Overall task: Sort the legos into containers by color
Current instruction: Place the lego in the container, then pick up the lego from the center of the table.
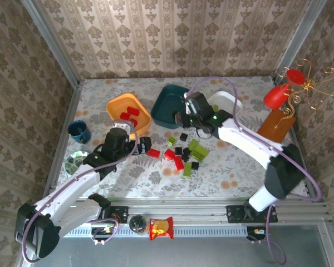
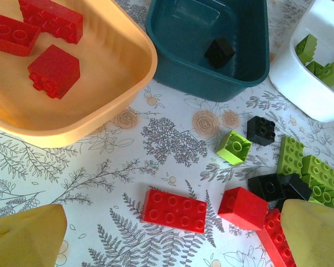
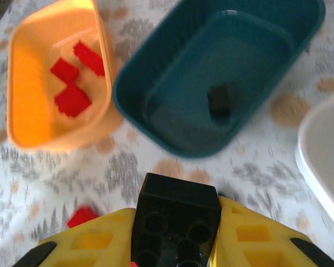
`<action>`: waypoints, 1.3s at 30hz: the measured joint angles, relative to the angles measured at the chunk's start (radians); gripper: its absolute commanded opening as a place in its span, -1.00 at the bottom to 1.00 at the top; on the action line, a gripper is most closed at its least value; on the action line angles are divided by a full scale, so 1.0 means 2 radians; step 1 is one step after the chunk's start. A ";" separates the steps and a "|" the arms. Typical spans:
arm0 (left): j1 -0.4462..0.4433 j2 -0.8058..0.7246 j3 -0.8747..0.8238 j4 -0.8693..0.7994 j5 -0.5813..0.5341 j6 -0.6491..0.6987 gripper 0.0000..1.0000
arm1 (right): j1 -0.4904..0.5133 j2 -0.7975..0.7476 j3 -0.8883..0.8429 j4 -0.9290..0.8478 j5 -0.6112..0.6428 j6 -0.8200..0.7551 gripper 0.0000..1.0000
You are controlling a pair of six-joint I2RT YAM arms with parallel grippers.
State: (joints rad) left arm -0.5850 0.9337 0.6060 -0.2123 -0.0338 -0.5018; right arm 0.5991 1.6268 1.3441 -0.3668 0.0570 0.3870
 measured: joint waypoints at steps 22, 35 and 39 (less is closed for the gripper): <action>-0.008 -0.005 0.000 -0.037 0.008 0.000 1.00 | -0.020 0.290 0.295 -0.054 -0.017 -0.018 0.40; -0.021 0.093 0.027 -0.049 0.031 0.031 0.98 | -0.020 0.093 0.100 -0.010 -0.022 0.003 0.43; -0.051 0.160 0.039 -0.051 0.024 0.046 0.98 | -0.020 0.047 0.032 0.007 -0.023 0.014 0.43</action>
State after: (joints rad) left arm -0.6872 1.2533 0.6834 -0.3141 0.0151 -0.4099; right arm 0.5591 1.7210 1.4086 -0.3527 0.0109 0.4145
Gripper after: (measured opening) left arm 0.992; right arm 0.715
